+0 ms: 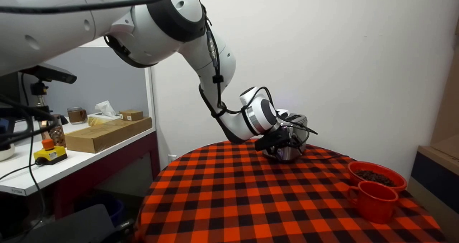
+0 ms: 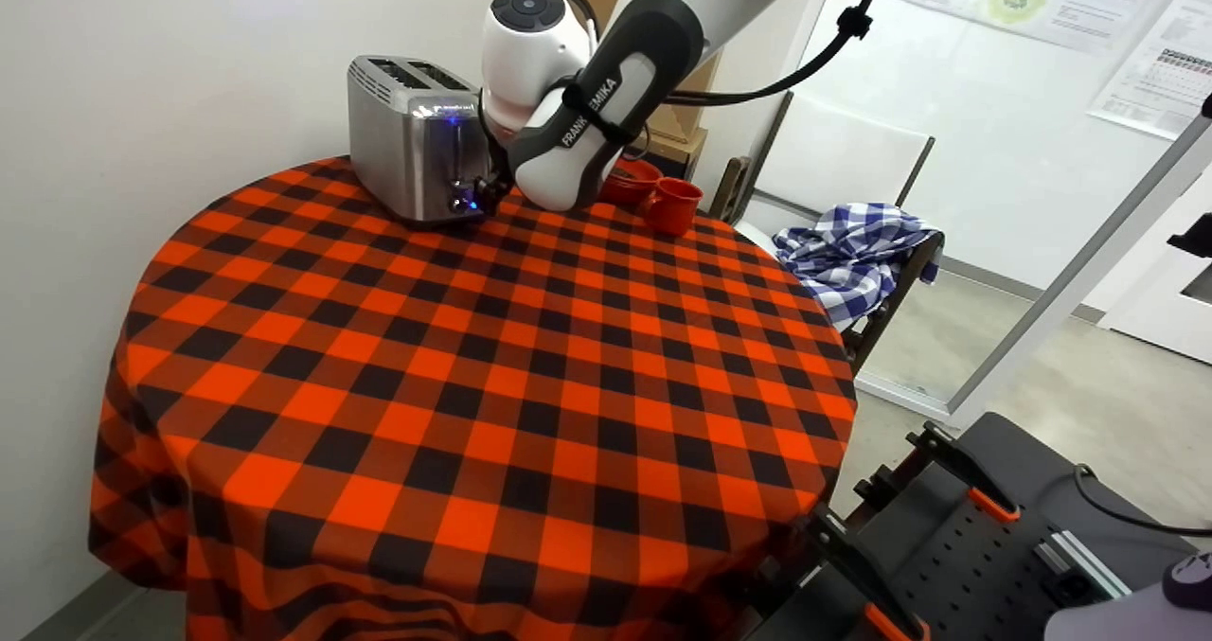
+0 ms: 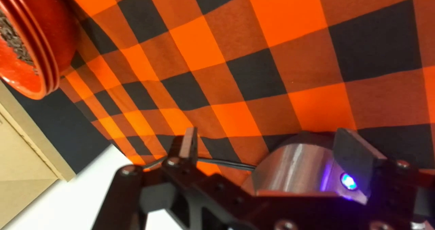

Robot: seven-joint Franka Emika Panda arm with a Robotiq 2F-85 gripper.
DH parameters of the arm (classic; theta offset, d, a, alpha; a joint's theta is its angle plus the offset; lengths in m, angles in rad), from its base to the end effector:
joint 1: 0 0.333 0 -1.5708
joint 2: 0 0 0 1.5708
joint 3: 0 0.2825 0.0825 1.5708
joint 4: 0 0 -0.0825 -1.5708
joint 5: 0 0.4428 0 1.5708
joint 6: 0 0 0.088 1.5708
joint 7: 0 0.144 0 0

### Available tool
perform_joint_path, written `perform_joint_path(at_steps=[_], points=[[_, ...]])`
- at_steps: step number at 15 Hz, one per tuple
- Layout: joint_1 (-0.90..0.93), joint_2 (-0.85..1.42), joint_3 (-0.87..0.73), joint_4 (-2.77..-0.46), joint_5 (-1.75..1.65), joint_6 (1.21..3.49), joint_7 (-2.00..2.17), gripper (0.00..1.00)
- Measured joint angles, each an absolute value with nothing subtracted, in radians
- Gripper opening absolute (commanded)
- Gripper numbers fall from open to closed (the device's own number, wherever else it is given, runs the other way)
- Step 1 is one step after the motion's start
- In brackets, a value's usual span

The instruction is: Switch off the toaster

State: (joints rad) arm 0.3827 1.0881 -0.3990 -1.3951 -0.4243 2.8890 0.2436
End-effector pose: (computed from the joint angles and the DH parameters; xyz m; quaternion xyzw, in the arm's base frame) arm 0.7733 0.0571 0.0297 0.9282 0.1968 0.2293 0.2169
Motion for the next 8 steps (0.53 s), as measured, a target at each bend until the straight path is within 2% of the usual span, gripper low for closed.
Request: perform_joint_path(at_steps=[8], points=[[0.382, 1.124, -0.418, -1.373, -0.36, 2.972, 0.294, 1.0]])
